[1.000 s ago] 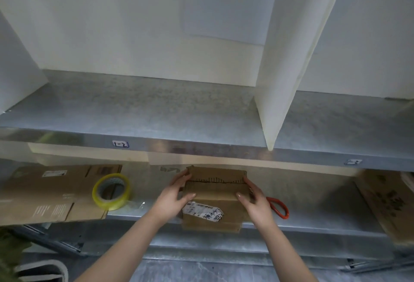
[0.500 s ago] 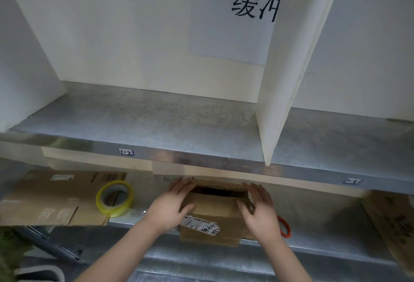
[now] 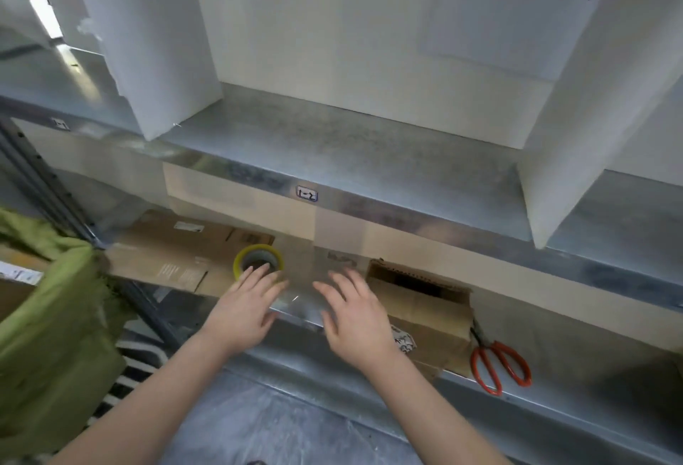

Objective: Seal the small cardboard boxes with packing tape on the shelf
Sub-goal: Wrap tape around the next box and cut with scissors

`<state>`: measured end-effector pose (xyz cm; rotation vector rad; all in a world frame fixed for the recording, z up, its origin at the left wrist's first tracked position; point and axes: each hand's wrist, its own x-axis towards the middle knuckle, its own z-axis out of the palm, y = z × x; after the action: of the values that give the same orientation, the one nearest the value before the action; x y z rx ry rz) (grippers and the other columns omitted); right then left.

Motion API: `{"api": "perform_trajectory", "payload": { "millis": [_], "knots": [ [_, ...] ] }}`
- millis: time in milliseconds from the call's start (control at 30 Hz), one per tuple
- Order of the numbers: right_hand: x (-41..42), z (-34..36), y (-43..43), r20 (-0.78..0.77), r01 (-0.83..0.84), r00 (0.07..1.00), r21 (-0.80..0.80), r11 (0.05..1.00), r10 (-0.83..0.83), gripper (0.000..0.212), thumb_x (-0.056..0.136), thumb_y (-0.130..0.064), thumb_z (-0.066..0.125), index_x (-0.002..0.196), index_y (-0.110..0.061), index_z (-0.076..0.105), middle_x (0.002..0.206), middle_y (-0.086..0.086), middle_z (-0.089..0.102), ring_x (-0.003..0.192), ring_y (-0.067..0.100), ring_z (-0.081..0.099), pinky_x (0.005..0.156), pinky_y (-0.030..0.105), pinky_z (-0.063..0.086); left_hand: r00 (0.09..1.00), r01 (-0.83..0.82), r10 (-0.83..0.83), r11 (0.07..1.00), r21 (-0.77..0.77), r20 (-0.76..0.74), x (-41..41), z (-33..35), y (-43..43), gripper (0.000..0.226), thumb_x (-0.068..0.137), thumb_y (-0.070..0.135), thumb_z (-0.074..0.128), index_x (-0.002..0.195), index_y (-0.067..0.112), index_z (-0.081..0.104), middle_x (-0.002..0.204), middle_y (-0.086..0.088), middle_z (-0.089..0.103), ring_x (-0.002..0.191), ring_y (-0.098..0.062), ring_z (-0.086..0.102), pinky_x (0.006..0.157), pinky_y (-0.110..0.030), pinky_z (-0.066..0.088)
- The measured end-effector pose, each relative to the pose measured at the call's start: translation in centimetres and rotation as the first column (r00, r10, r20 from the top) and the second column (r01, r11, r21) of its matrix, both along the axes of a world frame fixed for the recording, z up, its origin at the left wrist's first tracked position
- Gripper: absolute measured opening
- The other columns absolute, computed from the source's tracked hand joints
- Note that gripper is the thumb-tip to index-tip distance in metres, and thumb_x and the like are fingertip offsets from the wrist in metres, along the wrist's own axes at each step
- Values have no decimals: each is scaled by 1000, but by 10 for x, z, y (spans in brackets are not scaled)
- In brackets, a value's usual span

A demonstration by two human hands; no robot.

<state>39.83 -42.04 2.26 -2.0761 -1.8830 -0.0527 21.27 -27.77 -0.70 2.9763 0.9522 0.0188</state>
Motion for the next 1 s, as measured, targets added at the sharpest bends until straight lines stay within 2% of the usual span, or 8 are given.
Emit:
{"api": "perform_trajectory", "payload": {
  "millis": [167,333,467,633,800,1000],
  "knots": [
    [-23,-38,46,-55,81,994,-232,969,-97,54,97,-32,42,150,-29,30,152,3,35,147,25,18,119,41,21,997,-6,4,1000,-24,-83,-31,-13,49,60,98,45,38,152,28,22,160,5,21,149,-17,8,120,-34,-7],
    [-31,-78,78,-121,222,952,-360,906,-281,54,99,-31,42,151,-26,26,157,3,28,150,21,11,120,36,21,989,68,-76,996,-65,-129,-38,-29,97,60,96,43,40,152,27,22,158,4,23,146,-17,16,121,-36,-1],
    [-37,-99,105,-129,289,919,-423,858,-373,56,101,-30,44,153,-25,22,159,1,23,150,20,8,120,32,16,978,120,-137,986,-112,-160,-35,-41,130,64,95,48,43,152,27,22,157,3,24,146,-20,17,121,-37,4],
    [-39,-114,122,-107,300,909,-502,811,-402,46,101,-32,45,146,-28,36,154,-2,32,146,22,18,117,35,21,952,206,-236,965,-163,-196,-25,-54,149,67,93,51,46,151,27,23,156,2,28,145,-20,20,120,-37,9],
    [-27,-119,126,-131,334,883,-500,799,-451,32,97,-32,52,128,-24,53,136,1,46,128,24,37,98,31,40,935,268,-295,951,-153,-195,-16,-66,160,62,90,50,50,145,27,34,144,0,44,135,-22,35,114,-34,19],
    [-20,-123,131,-125,331,877,-541,773,-463,12,97,-27,52,100,-20,61,119,3,55,119,25,39,91,31,37,940,278,-300,950,-144,-161,-16,-72,167,44,91,46,54,130,28,49,128,3,55,127,-20,43,112,-31,23]
  ]
}}
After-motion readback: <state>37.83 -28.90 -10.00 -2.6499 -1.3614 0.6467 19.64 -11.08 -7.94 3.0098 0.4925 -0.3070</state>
